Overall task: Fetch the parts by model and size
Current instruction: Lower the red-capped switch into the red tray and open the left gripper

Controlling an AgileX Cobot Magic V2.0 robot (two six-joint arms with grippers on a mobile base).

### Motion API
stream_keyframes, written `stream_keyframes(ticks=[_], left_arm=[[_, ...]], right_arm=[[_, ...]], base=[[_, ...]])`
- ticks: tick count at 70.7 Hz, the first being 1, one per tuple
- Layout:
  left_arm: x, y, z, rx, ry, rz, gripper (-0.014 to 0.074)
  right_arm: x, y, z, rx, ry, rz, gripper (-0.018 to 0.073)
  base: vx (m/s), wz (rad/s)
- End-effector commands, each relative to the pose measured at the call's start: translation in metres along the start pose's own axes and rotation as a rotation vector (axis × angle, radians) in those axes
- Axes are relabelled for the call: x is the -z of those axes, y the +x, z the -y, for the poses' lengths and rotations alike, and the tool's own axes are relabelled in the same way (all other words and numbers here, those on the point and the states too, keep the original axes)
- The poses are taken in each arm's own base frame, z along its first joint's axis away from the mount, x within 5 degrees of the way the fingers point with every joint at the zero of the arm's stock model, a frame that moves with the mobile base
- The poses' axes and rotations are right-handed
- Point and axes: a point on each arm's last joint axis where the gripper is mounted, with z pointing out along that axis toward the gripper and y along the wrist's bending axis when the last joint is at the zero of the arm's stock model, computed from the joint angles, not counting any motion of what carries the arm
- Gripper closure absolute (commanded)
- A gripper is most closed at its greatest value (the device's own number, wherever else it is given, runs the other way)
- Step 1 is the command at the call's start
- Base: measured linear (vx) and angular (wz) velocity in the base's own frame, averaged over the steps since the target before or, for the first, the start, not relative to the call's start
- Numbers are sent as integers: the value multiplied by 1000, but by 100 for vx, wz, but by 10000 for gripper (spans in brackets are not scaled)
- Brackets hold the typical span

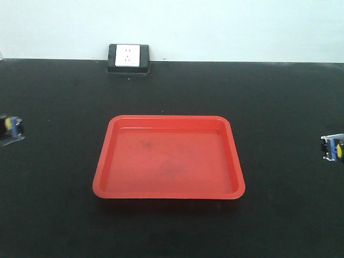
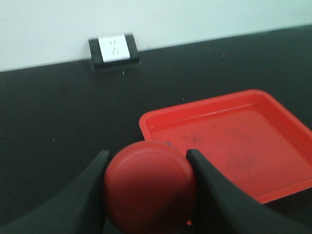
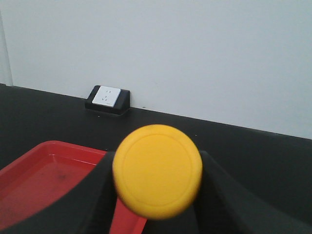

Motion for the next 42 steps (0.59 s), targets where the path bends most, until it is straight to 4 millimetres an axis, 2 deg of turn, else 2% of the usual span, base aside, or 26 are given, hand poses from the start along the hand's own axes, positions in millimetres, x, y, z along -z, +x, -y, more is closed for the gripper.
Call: stream_keyframes(ticks=[1,11,22,42], left_arm=[[-20,-30,2,13,8,22,603],[-64,-43,4,-15,13,-106,603],[-106,-49,19,-81,62,-208,603],[-181,-37,52,-129,135,-349,603]], right_arm=[[0,-15,3,7,27,95,569],[0,-15,3,7,27,94,569],[0,-15,3,7,27,94,569],[0,-15,3,7,27,94,569]], base=[[0,0],[0,0],[0,0],[0,0]])
